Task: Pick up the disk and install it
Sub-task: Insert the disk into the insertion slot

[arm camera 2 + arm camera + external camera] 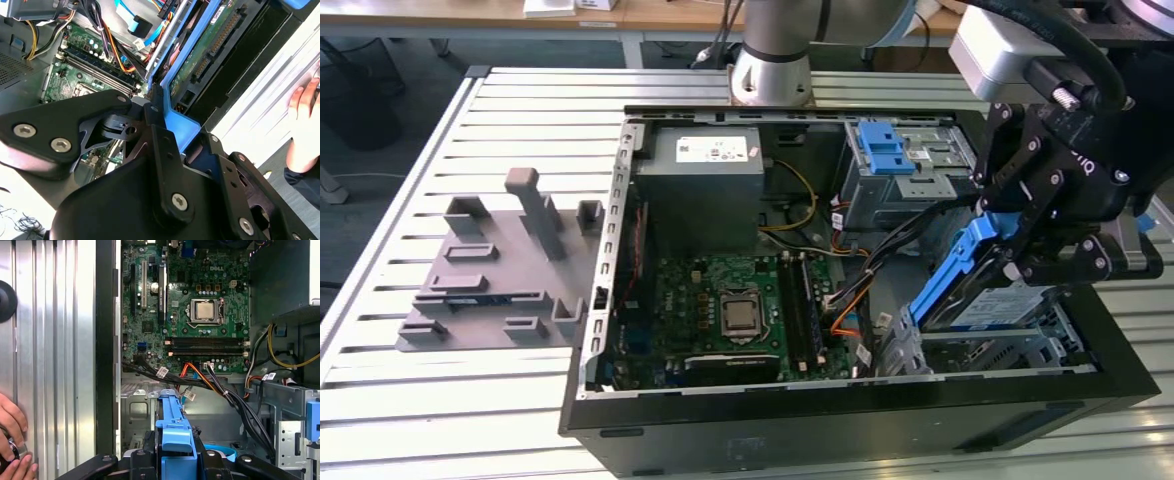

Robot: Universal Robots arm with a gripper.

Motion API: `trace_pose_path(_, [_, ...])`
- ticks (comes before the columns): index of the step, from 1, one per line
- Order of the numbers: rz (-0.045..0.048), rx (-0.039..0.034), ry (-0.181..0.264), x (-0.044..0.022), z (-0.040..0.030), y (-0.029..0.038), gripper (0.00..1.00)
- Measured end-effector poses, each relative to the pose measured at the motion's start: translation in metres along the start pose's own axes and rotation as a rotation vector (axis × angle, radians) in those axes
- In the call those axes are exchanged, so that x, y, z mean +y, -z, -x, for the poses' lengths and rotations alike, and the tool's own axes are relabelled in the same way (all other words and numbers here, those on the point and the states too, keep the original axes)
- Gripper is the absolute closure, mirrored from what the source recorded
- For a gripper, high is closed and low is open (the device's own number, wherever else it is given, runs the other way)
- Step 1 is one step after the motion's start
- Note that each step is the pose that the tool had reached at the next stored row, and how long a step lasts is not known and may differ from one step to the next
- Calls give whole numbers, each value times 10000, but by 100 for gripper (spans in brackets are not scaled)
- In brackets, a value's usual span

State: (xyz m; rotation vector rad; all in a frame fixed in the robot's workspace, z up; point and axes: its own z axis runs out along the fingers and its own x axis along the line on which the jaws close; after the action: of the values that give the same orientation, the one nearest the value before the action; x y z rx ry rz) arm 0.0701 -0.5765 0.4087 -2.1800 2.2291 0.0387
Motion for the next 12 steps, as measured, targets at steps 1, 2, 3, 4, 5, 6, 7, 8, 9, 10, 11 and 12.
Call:
trace_pose_path(1, [0, 0, 0, 0, 0, 0, 63])
trace_pose_path(2, [0, 0, 0, 0, 0, 0, 63])
trace_pose_path(3, [0, 0, 0, 0, 0, 0, 63])
trace_pose_path(4, [0, 0, 0, 0, 0, 0, 63])
trace_pose_path(5, [0, 0, 0, 0, 0, 0, 63])
trace_pose_path(6, [0, 0, 0, 0, 0, 0, 63])
trace_pose_path(7, [-1, 2, 0, 0, 0, 0, 63])
trace_pose_path(8, [0, 2, 0, 0, 0, 0, 62])
trace_pose_path(9, [0, 2, 0, 0, 0, 0, 62])
trace_pose_path(10, [0, 4, 0, 0, 0, 0, 56])
trace_pose_path(11, [0, -1, 0, 0, 0, -1, 56])
trace_pose_path(12, [0, -1, 0, 0, 0, -1, 56])
